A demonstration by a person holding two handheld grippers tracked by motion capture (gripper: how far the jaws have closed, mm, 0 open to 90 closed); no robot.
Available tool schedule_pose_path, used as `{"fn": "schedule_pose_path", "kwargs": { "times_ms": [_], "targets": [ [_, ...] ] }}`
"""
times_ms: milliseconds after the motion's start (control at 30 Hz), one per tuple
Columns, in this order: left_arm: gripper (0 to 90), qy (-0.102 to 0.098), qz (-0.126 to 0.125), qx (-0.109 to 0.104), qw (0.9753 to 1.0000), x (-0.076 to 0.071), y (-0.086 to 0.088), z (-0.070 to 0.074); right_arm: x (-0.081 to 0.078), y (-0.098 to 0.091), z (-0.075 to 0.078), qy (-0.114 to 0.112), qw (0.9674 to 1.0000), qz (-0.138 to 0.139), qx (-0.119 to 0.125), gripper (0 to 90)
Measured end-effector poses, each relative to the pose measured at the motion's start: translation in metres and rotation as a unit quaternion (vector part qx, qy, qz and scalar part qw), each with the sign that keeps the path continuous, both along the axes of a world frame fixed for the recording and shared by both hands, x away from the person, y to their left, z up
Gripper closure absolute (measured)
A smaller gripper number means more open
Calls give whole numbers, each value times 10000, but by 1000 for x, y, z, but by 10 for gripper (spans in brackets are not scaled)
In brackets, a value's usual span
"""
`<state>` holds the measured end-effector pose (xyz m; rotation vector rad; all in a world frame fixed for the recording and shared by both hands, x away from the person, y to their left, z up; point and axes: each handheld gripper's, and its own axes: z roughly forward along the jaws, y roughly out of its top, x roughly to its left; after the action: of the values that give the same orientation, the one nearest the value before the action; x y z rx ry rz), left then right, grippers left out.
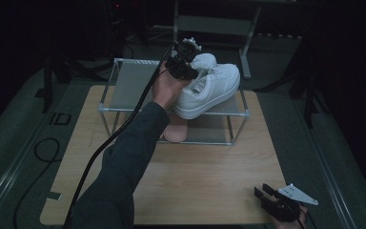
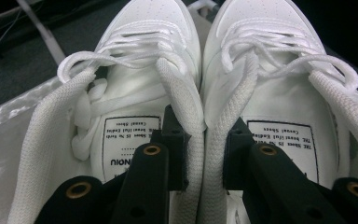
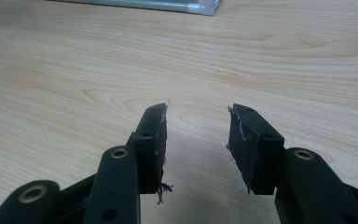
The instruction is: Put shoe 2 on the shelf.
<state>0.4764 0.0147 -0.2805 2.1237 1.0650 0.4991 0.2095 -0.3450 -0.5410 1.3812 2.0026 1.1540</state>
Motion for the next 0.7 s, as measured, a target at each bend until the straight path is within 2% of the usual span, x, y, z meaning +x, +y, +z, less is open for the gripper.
{"fn": "schedule_pose_path", "kwargs": {
  "times_ms": [400, 533, 700],
  "targets": [
    [761, 14, 118, -49, 9999, 4, 4, -3, 0, 0, 0, 4, 10000, 2, 19, 559],
    [761, -31, 270, 37, 9996, 4, 1, -5, 0, 0, 0, -6, 10000, 1, 17, 559],
    [761, 21, 409, 46, 9992, 6, 3, -5, 0, 0, 0, -14, 10000, -4, 18, 559]
  ]
}}
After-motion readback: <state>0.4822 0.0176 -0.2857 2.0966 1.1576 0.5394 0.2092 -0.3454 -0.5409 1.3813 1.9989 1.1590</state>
